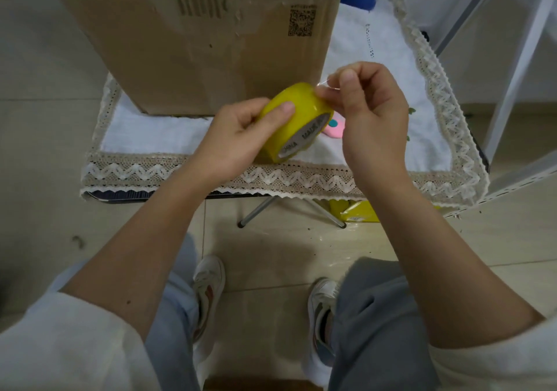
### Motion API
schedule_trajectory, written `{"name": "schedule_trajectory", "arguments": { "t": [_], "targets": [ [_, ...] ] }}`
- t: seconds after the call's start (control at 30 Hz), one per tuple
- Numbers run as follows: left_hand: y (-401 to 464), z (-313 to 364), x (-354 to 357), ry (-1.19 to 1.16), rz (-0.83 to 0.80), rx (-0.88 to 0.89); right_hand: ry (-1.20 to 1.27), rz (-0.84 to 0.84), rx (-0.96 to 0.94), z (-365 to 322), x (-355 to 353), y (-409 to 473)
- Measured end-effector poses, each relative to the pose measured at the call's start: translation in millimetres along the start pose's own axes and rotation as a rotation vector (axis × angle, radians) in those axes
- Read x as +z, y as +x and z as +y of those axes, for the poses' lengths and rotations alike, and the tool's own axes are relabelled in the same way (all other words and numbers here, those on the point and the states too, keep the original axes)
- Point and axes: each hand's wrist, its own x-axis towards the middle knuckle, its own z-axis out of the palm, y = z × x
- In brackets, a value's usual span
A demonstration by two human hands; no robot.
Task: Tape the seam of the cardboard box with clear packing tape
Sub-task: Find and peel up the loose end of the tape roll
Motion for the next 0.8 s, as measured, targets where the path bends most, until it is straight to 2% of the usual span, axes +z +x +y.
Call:
{"name": "schedule_trajectory", "arguments": {
  "t": [0.1, 0.17, 0.37, 0.47, 0.57, 0.67, 0.8],
  "targets": [
    [2.0, 7.7, 1.5, -0.07, 0.152, 0.08, 0.041, 0.003, -0.03, -8.4, 1.8, -3.2],
    [3.8, 7.6, 2.5, 0.016, 0.252, 0.073, 0.098, -0.009, -0.025, -12.1, 4.8, -7.2],
    [0.9, 6.9, 6.0, 0.165, 0.42, 0.002, 0.466, 0.001, 0.302, -15.7, 5.9, -6.0],
    [-0.1, 8.4, 6.1, 0.199, 0.424, 0.027, 0.604, -0.003, 0.436, -11.2, 6.3, -3.5],
    [1.7, 9.0, 2.7, 0.188, 0.371, 0.043, 0.603, 0.017, 0.472, -8.8, 6.1, 2.3],
    [2.1, 10.5, 1.2, 0.164, 0.325, 0.061, 0.474, -0.051, 0.491, -8.4, 3.0, 6.8],
    [1.1, 12.4, -2.3, 0.109, 0.26, 0.017, 0.267, -0.169, 0.407, -8.5, -0.9, 3.7]
  ]
}}
